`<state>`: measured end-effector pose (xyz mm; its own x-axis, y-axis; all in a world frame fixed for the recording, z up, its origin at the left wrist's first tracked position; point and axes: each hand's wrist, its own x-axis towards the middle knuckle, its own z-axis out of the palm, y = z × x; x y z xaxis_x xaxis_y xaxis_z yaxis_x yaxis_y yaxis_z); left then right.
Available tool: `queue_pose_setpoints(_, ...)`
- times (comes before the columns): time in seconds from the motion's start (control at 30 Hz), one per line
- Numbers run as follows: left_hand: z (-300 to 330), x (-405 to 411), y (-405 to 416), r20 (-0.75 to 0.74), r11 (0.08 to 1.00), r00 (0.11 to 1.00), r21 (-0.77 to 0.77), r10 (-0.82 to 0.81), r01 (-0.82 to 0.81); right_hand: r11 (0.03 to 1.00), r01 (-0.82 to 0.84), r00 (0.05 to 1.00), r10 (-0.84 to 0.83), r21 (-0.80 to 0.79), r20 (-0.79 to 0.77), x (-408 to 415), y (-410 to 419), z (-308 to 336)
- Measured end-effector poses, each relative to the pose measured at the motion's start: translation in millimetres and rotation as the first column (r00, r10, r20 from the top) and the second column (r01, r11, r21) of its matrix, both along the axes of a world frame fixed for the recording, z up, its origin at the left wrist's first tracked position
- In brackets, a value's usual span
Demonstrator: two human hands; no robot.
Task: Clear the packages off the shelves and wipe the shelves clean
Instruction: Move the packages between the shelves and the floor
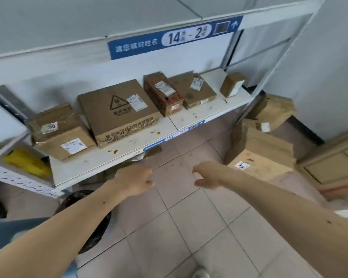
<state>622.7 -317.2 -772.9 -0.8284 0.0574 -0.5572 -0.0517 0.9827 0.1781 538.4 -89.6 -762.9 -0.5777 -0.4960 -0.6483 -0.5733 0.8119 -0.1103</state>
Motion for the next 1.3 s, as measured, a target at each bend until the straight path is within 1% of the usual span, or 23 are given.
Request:
queue_pose_setpoints(0.2,-11.2,-56.2,120.7,0.017,0.996,0.996,0.020,-0.086,0.086,0.985,0.166,0.985,-0.167,0.040,0.030,-26.7,153.0,-6.9)
queue_pose_setpoints(0.37,-26.9,-108.6,201.0,0.016,0.986,0.986,0.027,-0.166,0.165,0.943,0.327,0.942,-0.330,0.053,0.054,-53.9,253.0,-28.7)
queue_pose_setpoints(0.53,-60.2,-167.4,262.2,0.029,0.977,0.977,0.043,-0.211,0.210,0.877,0.480,0.873,-0.481,0.029,0.084,-83.4,323.1,-57.9)
queue_pose_setpoints(0.6,-74.6,-189.0,282.2,0.040,0.973,0.973,0.063,-0.225,0.223,0.850,0.526,0.846,-0.526,0.021,0.091,-96.9,344.6,-70.9)
queue_pose_setpoints(0.8,-130.6,-255.4,325.0,0.102,0.963,0.957,0.037,-0.270,0.268,0.768,0.638,0.760,-0.639,0.046,0.121,-144.9,402.2,-118.9)
queue_pose_setpoints(0.93,-179.6,-293.7,344.2,0.162,0.965,0.951,0.027,-0.263,0.262,0.734,0.677,0.725,-0.678,0.051,0.125,-179.9,430.9,-159.2)
queue_pose_setpoints(1.13,-259.4,-327.8,374.3,0.199,0.980,0.959,0.025,-0.200,0.199,0.672,0.740,0.665,-0.735,0.015,0.129,-221.8,471.7,-235.0)
queue_pose_setpoints(1.2,-288.5,-335.1,383.5,0.197,0.988,0.968,0.019,-0.157,0.156,0.657,0.754,0.650,-0.750,0.021,0.124,-229.6,486.8,-264.2)
queue_pose_setpoints(1.3,-331.3,-346.2,399.8,0.166,0.998,0.985,0.027,-0.053,0.049,0.593,0.805,0.588,-0.804,0.036,0.089,-233.1,513.1,-313.8)
